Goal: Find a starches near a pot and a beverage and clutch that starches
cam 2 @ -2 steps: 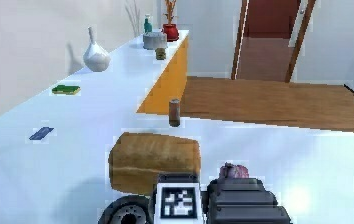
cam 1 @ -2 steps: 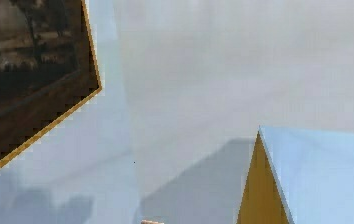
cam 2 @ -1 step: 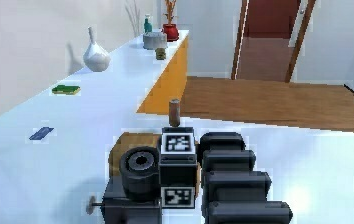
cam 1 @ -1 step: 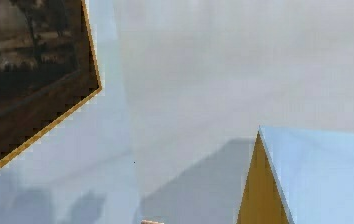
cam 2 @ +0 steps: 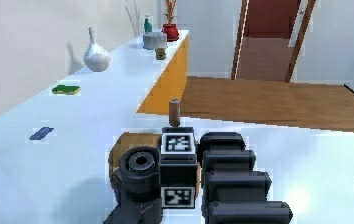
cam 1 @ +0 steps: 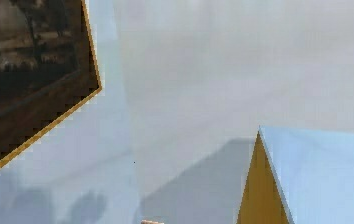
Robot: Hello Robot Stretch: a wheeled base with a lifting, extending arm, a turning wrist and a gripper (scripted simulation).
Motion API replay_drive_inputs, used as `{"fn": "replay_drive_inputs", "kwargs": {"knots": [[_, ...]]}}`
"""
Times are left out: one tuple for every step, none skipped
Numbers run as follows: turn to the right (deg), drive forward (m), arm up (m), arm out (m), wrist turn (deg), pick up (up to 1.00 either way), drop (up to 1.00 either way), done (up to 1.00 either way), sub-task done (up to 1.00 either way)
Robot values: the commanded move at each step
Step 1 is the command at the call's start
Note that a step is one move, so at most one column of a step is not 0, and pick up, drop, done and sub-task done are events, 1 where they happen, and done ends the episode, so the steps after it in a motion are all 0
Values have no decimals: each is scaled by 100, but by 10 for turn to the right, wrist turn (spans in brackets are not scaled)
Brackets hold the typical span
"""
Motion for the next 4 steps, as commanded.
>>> {"fn": "replay_drive_inputs", "kwargs": {"knots": [[0, 0, 0, 0, 450, 0, 0, 0, 0], [0, 0, 0, 0, 450, 0, 0, 0, 0], [0, 0, 0, 0, 450, 0, 0, 0, 0], [0, 0, 0, 0, 120, 0, 0, 0, 0]]}}
